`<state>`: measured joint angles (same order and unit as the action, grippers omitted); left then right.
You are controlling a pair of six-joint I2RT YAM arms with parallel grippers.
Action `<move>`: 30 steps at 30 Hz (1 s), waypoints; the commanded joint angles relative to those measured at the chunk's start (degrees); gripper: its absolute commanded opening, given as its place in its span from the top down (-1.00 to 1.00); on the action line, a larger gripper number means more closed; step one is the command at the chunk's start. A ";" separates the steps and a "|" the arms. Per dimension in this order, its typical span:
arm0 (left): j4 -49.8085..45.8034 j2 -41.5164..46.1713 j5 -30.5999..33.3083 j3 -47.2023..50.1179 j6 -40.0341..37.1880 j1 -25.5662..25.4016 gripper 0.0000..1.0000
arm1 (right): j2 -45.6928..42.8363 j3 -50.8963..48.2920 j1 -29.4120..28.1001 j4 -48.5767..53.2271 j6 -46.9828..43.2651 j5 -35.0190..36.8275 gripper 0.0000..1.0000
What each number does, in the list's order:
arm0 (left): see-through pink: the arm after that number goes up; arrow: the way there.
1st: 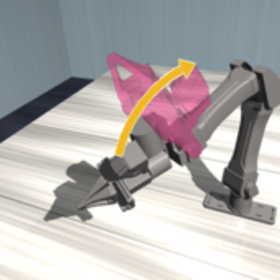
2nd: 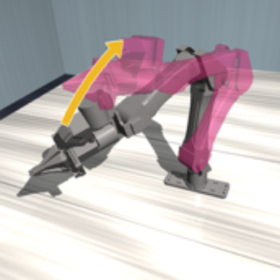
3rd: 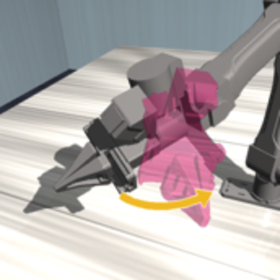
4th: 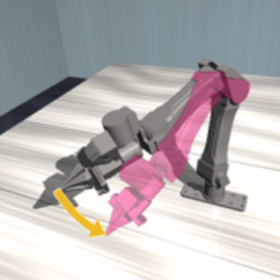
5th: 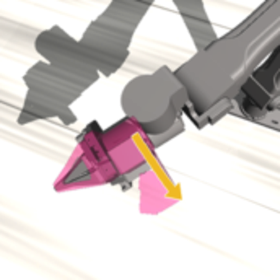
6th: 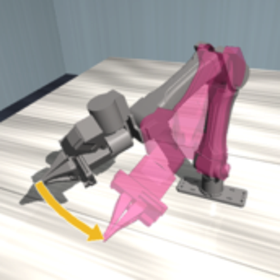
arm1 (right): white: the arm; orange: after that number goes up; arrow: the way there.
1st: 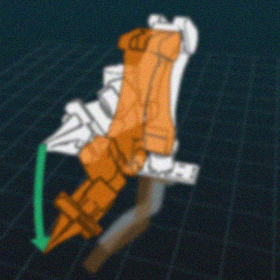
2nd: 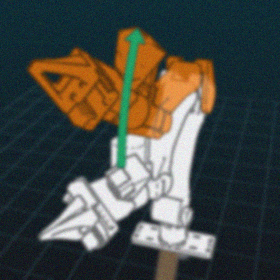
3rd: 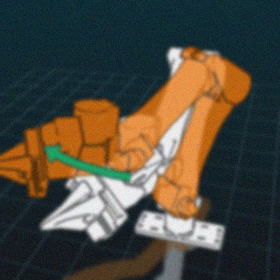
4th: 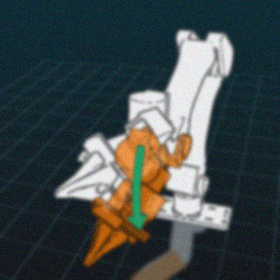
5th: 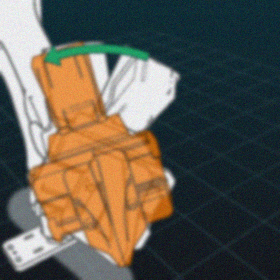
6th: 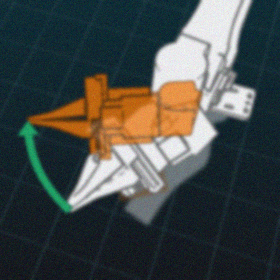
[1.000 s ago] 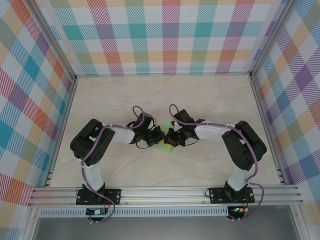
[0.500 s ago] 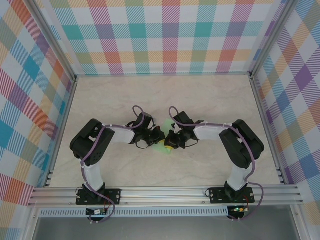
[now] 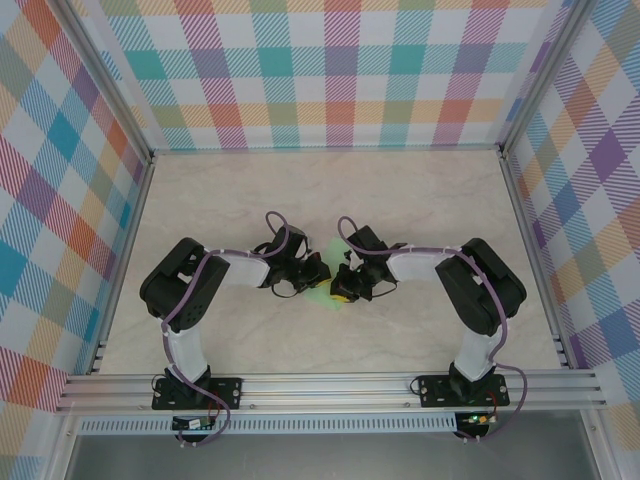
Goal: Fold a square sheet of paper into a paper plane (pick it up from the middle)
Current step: Fold the triangle a second time at the center of the table.
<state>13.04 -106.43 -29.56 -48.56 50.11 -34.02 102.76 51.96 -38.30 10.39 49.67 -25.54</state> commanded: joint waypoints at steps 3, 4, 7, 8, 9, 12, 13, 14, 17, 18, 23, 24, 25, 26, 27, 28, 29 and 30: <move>-5.21 0.64 0.23 2.19 -0.34 -0.08 1.00 | -3.82 2.08 -1.11 2.90 -2.74 -0.99 0.81; -5.21 0.62 0.27 2.30 -0.38 -0.08 1.00 | -3.80 2.17 -1.56 2.85 -2.74 -1.14 0.81; -4.97 0.70 0.30 2.38 -0.27 -0.15 1.00 | -3.14 1.94 -2.21 2.59 -2.11 -0.59 0.82; -4.88 0.70 0.34 2.41 -0.27 -0.17 1.00 | -2.84 1.71 -2.29 2.44 -1.76 -0.23 0.82; -4.95 0.79 0.29 2.46 -0.27 -0.17 1.00 | -2.50 1.50 -2.30 2.29 -1.45 0.17 0.83; -4.95 0.79 0.21 2.41 -0.27 -0.17 1.00 | -1.43 0.59 -2.24 2.78 -1.20 1.97 0.84; -4.98 0.87 0.29 2.41 -0.27 -0.17 1.00 | -1.10 0.11 -2.30 2.79 -1.24 2.12 0.85; -5.04 0.92 0.29 2.43 -0.27 -0.17 1.00 | -0.89 -0.55 -2.31 2.49 -1.09 2.10 0.85; -4.88 0.97 0.29 2.51 -0.27 -0.17 1.00 | -0.44 -3.38 -2.30 -0.28 -0.26 1.14 0.85; -4.95 0.99 0.19 2.44 -0.28 -0.17 1.00 | -0.03 -3.83 -2.30 -0.56 -0.19 0.87 0.85; -5.08 1.23 0.04 2.39 -0.30 -0.17 1.00 | 0.27 -5.12 -2.30 -0.98 -0.05 0.69 0.85; -5.21 1.24 0.07 2.35 -0.28 -0.18 1.00 | 0.05 -4.91 -2.30 -0.52 -0.31 0.91 0.85; -5.19 1.23 -0.01 2.36 -0.28 -0.18 1.00 | -0.31 -4.69 -2.30 -0.04 -0.49 1.02 0.85; -5.21 1.23 0.03 2.39 -0.27 -0.20 1.00 | -0.69 -4.51 -2.31 0.27 -0.59 0.98 0.85; -5.15 1.17 0.11 2.35 -0.23 -0.18 1.00 | -1.30 -4.45 -2.30 0.34 -0.64 0.90 0.85; -5.19 1.16 0.07 2.37 -0.28 -0.24 1.00 | -1.92 -4.50 -2.28 0.39 -0.73 0.68 0.85; -5.22 1.23 0.20 2.33 -0.19 -0.24 1.00 | -2.52 -4.57 -2.26 0.39 -0.80 0.54 0.85; -5.20 1.16 0.08 2.34 -0.19 -0.26 1.00 | -3.17 -4.72 -2.30 0.31 -1.05 0.40 0.85</move>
<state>13.21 -105.89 -29.56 -47.81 50.13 -34.04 100.84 48.64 -40.18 8.45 49.06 -25.78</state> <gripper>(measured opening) 0.038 0.078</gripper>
